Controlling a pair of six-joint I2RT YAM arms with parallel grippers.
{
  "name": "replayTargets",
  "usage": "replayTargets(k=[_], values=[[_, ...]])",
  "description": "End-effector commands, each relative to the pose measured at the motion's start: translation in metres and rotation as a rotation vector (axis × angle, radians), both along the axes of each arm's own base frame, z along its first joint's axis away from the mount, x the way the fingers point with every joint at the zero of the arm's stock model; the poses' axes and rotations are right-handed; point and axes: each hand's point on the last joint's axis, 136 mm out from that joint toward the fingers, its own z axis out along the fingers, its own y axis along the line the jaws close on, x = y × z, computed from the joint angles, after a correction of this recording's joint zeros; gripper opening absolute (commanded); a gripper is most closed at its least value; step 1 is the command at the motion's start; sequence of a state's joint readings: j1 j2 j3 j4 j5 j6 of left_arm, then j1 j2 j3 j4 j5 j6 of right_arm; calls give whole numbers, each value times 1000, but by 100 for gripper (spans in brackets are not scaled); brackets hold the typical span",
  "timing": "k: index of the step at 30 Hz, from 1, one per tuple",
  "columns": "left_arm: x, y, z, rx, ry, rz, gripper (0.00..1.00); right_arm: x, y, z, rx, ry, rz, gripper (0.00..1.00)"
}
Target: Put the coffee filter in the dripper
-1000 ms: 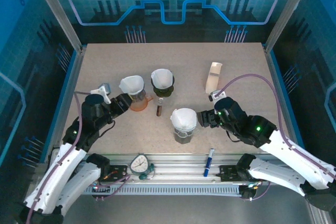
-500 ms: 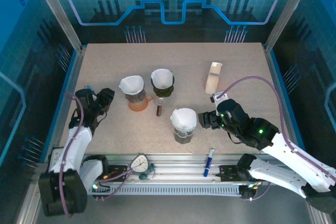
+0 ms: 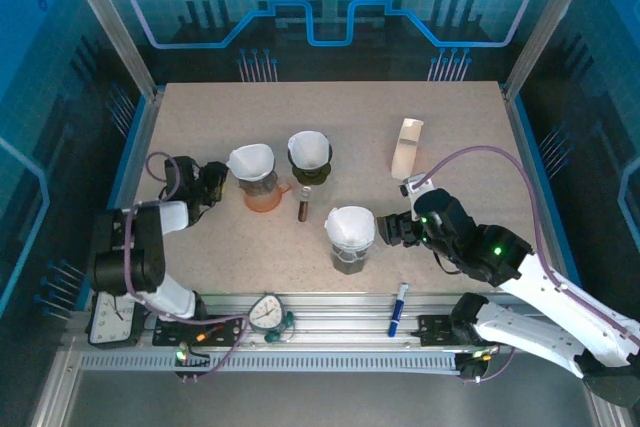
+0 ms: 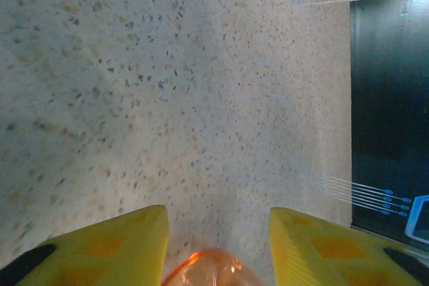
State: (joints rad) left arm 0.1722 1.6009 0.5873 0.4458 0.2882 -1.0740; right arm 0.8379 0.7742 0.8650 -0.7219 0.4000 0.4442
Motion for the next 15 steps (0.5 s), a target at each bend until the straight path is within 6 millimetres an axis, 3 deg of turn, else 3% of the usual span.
replayTargets(k=[1, 3, 4, 15], values=[[25, -10, 18, -37, -113, -39, 41, 2, -1, 9, 15, -28, 1, 83], [27, -14, 16, -46, -129, -48, 39, 2, -2, 8, 7, -28, -2, 83], [28, -17, 16, -47, -136, -60, 39, 4, -1, 20, 27, -47, -3, 83], [23, -45, -12, -114, -164, -150, 36, 5, -1, 21, 25, -47, -6, 83]])
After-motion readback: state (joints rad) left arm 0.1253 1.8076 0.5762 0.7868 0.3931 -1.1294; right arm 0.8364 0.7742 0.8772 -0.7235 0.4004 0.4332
